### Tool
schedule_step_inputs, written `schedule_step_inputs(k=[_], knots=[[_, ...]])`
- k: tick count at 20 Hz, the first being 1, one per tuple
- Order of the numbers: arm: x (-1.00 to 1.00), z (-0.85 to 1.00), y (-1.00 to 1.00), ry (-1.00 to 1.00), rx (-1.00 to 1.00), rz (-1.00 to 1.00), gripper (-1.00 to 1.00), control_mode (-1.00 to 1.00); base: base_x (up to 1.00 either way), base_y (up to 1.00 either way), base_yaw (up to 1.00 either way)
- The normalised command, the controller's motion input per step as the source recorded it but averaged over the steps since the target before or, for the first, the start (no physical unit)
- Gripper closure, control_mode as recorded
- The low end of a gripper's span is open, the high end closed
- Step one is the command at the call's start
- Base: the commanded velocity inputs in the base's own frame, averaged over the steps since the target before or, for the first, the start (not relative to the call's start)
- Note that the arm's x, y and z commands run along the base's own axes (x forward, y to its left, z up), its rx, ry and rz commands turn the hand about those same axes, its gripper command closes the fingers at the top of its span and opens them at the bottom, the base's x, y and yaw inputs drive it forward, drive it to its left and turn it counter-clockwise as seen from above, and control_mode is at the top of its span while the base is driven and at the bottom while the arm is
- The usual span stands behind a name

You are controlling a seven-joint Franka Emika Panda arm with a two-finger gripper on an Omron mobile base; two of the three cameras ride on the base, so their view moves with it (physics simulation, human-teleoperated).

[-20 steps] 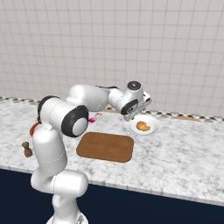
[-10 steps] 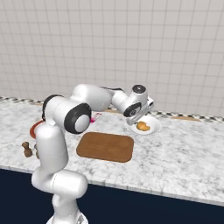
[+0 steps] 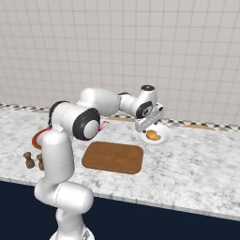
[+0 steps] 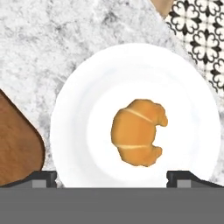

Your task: From the different types of pastries on the counter, select a croissant and place it on the cutting board. Then retrieve a jar of jam from the cabinet and place it alongside the croissant on the cutting board.

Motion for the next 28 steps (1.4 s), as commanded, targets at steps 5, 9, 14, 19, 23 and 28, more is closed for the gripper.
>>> schedule_step_inputs(k=[5, 9, 14, 19, 23, 28], knots=[[0.6, -0.14, 0.0, 0.05, 0.0, 0.0, -1.0, -1.0, 0.0, 0.0, 0.0], [0.41, -0.06, 0.0, 0.06, 0.0, 0.0, -1.0, -1.0, 0.0, 0.0, 0.0], [0.01, -0.02, -0.1, 0.13, 0.0, 0.0, -1.0, -1.0, 0.0, 0.0, 0.0], [0.0, -0.18, -0.04, 0.14, 0.0, 0.0, -1.0, -1.0, 0.0, 0.0, 0.0], [0.0, -0.15, 0.0, 0.08, 0.0, 0.0, -1.0, -1.0, 0.0, 0.0, 0.0], [0.0, -0.17, 0.0, 0.03, 0.0, 0.0, -1.0, -1.0, 0.0, 0.0, 0.0]])
